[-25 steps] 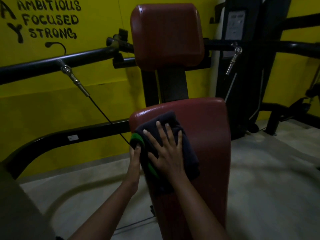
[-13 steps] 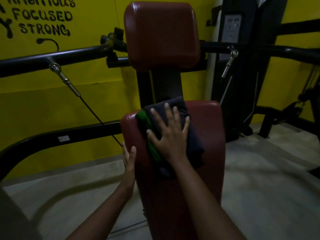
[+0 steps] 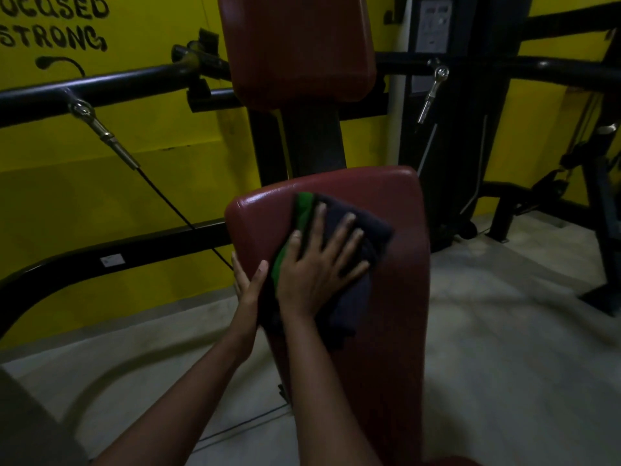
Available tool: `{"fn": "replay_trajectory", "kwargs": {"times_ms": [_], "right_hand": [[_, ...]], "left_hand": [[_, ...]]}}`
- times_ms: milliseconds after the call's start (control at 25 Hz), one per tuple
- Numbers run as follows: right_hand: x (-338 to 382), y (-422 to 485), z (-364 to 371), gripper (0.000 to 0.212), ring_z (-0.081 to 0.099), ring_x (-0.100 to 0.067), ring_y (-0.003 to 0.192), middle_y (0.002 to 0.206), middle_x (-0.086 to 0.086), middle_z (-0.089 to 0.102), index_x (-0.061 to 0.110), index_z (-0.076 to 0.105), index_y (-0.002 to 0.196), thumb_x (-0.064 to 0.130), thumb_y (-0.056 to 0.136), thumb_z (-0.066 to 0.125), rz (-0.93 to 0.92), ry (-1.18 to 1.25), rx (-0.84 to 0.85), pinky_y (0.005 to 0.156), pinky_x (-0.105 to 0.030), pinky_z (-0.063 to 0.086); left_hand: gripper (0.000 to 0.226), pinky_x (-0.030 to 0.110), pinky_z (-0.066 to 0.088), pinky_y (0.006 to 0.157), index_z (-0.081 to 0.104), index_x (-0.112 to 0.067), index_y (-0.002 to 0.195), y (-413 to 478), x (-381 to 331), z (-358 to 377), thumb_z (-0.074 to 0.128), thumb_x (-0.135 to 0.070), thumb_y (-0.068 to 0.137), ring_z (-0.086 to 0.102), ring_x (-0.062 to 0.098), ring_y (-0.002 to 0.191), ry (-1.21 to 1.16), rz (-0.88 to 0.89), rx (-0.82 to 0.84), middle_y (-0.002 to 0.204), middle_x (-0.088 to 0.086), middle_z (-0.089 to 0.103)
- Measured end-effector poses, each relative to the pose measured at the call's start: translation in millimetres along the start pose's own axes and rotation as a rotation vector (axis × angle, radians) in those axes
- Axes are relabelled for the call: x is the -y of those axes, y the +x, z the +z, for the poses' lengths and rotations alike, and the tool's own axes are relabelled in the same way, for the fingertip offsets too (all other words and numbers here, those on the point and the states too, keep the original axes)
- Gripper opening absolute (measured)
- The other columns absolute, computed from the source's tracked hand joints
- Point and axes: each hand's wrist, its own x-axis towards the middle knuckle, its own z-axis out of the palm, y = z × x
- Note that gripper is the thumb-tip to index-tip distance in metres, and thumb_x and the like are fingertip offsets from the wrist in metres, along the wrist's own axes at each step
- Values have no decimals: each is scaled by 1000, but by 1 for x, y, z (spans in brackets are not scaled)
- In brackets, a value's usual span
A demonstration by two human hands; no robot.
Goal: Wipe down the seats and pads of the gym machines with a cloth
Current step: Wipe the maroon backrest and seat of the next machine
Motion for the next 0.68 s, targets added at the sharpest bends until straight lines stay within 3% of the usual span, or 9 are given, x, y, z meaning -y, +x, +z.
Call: {"fn": "replay_trajectory", "kwargs": {"times_ms": [40, 120, 240, 360, 480, 560, 680], "right_hand": [[-2, -3, 3, 52, 25, -28, 138, 150, -8, 33, 32, 40, 139, 47, 90, 36, -117, -18, 4, 107, -57, 12], [-24, -2, 6, 51, 25, -26, 139, 151, -6, 33, 32, 40, 140, 47, 91, 35, -141, 21, -32, 109, -52, 11], [-80, -27, 10, 54, 27, -28, 138, 151, -10, 32, 22, 41, 140, 46, 92, 34, 128, 67, -140, 108, -53, 16], [-143, -87, 14, 65, 24, -31, 140, 152, -13, 28, 12, 36, 142, 54, 93, 25, 469, 146, -124, 110, -57, 18], [-172, -118, 8, 70, 13, -27, 144, 157, -9, 15, 22, 24, 146, 59, 88, 19, 718, 247, -52, 112, -58, 8], [-141, -108, 3, 62, 15, -28, 143, 156, -12, 16, 25, 23, 144, 58, 91, 20, 567, 278, -39, 112, -58, 11], [-97, -75, 0, 54, 19, -30, 140, 151, -16, 25, 20, 32, 143, 48, 98, 23, 107, 197, -37, 110, -50, 12]], "left_hand": [[99, 49, 24, 115, 7, -61, 137, -1, 3, -2, 59, -81, 55, 19, 11, 143, 16, 4, 16, 156, -17, 13], [83, 51, 26, 114, 2, -69, 128, -8, 14, -5, 56, -74, 65, 20, 10, 143, 42, 18, 82, 156, -20, 10], [97, 39, 29, 114, -1, -51, 142, -23, 42, -6, 60, -59, 67, 26, 6, 140, 58, 39, 122, 156, -15, 15], [110, 28, 33, 106, -2, -42, 146, -34, 65, -5, 65, -60, 61, 32, 6, 136, 101, -42, 173, 151, -14, 24], [106, 24, 34, 97, -2, -39, 146, -41, 78, -4, 71, -52, 70, 35, 6, 130, 102, -87, 179, 145, -14, 29], [105, 26, 33, 99, -2, -39, 146, -41, 79, -5, 71, -50, 72, 35, 5, 130, 94, -99, 183, 144, -15, 29], [106, 35, 35, 106, -1, -43, 145, -41, 80, -7, 67, -60, 66, 35, 9, 133, 105, -120, 172, 149, -12, 28]]}}
